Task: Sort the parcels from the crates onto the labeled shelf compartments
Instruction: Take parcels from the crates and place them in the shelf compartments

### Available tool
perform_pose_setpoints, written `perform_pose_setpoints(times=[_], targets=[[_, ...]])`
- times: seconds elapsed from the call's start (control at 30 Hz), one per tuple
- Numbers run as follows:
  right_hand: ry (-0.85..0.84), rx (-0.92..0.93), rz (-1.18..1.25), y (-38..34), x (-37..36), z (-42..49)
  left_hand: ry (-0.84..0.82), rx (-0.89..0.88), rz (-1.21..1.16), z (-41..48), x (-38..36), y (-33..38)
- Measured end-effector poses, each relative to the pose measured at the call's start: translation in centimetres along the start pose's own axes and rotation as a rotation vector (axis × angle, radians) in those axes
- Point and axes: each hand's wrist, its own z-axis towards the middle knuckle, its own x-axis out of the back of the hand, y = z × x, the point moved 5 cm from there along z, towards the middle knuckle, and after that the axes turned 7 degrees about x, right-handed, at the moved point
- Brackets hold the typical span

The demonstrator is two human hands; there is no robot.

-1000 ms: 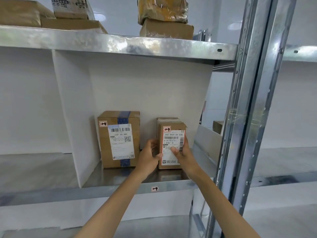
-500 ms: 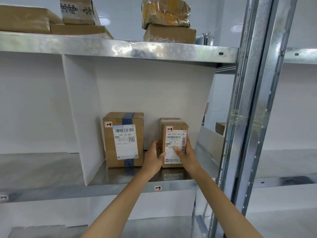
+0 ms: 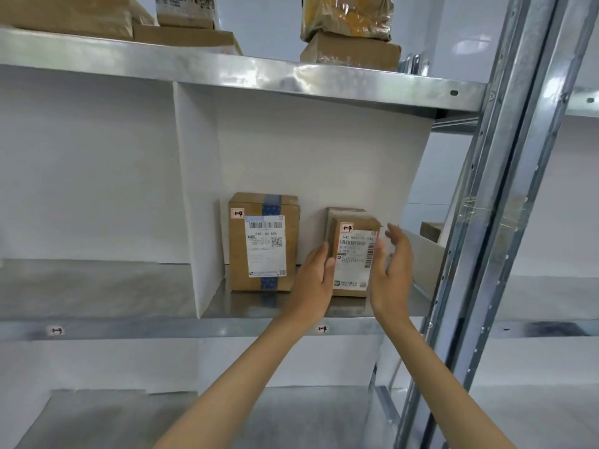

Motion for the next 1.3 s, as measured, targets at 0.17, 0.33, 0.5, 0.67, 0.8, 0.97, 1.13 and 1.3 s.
perform_pose_setpoints(times=[0.17, 0.33, 0.5, 0.67, 0.8, 0.97, 1.13, 1.3], targets=[[0.024, 0.089, 0.110, -5.8, -3.7, -0.9, 0.097, -0.123, -0.058, -1.4, 6.5, 1.3], [-0.045, 0.137, 0.205, -11.9, -9.9, -3.9, 0.324, -0.179, -0.095, -3.9, 16.3, -0.2], [-0.173, 0.230, 0.390, -20.5, -18.4, -9.5, 0.581, -0.124, -0.005, -9.0, 28.3, -5.3], [-0.441, 0.275, 0.618, -30.2, -27.9, -18.7, 0.804, 0.075, 0.135, -18.7, 42.1, -11.9], [-0.614, 0.290, 0.785, -37.6, -33.3, -27.5, 0.956, 0.263, 0.264, -29.0, 51.6, -16.4], [-0.857, 0.298, 0.910, -45.6, -38.1, -38.3, 1.131, 0.461, 0.379, -42.9, 60.4, -18.8], [-1.055, 0.221, 0.990, -50.8, -40.2, -46.7, 1.280, 0.606, 0.475, -55.0, 65.3, -18.8], [-1.221, 0.078, 0.982, -52.6, -42.6, -52.6, 1.407, 0.710, 0.508, -62.8, 67.7, -18.7]])
